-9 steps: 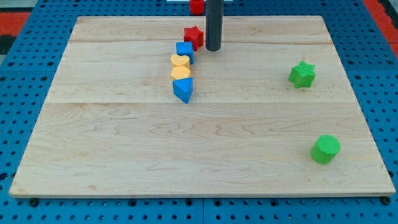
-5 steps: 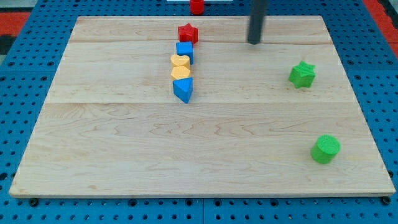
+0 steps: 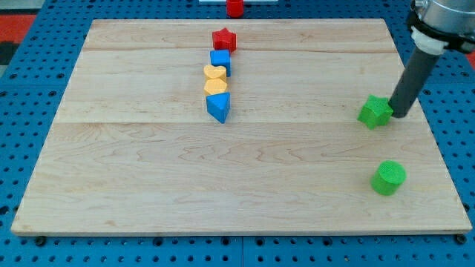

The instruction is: Place the green star to the right side of the blue triangle

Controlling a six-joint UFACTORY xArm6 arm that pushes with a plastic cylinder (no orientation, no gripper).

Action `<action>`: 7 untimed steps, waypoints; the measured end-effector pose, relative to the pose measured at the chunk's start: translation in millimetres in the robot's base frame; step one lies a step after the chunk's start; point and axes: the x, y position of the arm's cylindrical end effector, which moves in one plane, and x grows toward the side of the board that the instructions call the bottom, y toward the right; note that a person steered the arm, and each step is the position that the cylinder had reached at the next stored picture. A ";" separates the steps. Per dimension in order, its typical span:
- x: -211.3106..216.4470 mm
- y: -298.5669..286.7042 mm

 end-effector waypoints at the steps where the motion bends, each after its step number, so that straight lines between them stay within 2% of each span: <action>1: 12.5 -17.2; 3: -18.8 -8.9; 5: -21.7 -96.0; 6: -42.2 -102.8; 7: -33.9 -124.4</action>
